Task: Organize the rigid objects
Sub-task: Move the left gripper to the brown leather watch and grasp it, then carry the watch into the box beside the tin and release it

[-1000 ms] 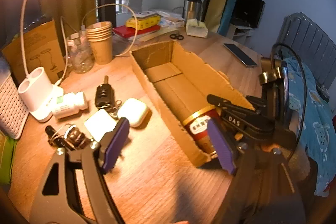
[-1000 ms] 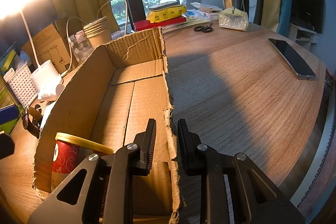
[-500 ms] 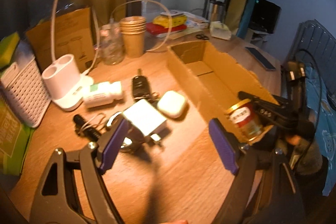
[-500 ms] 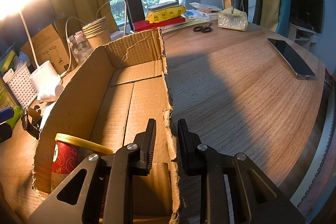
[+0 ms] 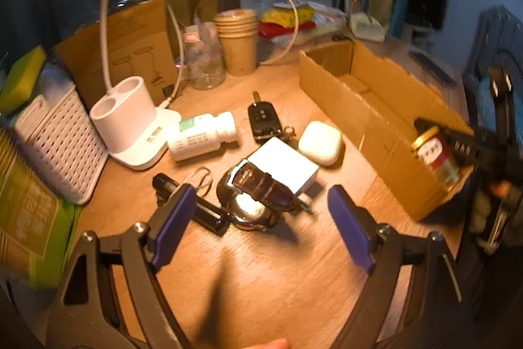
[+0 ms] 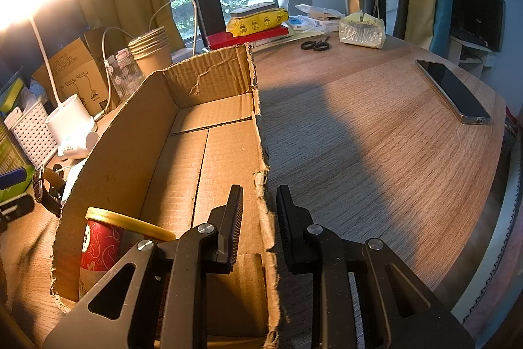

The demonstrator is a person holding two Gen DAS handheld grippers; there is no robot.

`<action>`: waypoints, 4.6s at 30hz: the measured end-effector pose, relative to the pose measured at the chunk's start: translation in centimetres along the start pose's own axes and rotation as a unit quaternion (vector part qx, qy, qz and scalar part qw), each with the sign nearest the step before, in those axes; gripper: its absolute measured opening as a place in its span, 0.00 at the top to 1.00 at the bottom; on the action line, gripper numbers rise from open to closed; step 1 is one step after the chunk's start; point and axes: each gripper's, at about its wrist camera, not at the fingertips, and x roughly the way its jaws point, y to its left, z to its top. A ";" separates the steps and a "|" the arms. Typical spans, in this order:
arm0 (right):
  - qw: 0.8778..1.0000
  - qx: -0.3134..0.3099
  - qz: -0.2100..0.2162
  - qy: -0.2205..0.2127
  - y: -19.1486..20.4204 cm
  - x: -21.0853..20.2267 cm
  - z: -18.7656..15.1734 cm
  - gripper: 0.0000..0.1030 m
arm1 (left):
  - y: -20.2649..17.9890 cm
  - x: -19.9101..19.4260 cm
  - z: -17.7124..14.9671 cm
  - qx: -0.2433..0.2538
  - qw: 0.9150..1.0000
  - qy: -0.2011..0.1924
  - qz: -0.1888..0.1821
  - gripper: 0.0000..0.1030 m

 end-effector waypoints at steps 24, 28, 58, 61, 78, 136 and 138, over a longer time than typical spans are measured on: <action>1.000 0.000 0.001 0.000 0.0 0.0 0.0 0.78 | -2.4 1.9 -0.4 0.105 0.991 0.028 -0.076 0.19; 1.000 0.000 0.001 0.000 -0.1 0.1 -0.1 0.78 | -2.4 3.1 -0.2 0.100 0.992 0.044 -0.062 0.19; 1.000 -0.001 0.005 0.000 -0.1 0.0 -0.1 0.78 | -1.4 3.5 -1.6 0.073 0.995 0.048 -0.052 0.44; 1.000 -0.001 0.005 0.000 -0.1 0.0 0.0 0.78 | -1.6 2.6 -1.4 0.068 0.995 0.038 -0.057 0.44; 1.000 0.000 0.006 0.000 -0.1 0.1 -0.1 0.78 | -6.4 -0.8 2.3 0.099 0.990 -0.025 -0.100 0.44; 1.000 0.000 0.007 0.000 0.7 0.2 -0.2 0.78 | -14.7 6.3 7.3 0.153 0.981 -0.002 -0.118 0.35; 1.000 0.000 0.007 -0.001 0.9 0.2 -0.2 0.78 | -14.6 6.1 7.4 0.153 0.981 -0.005 -0.118 0.32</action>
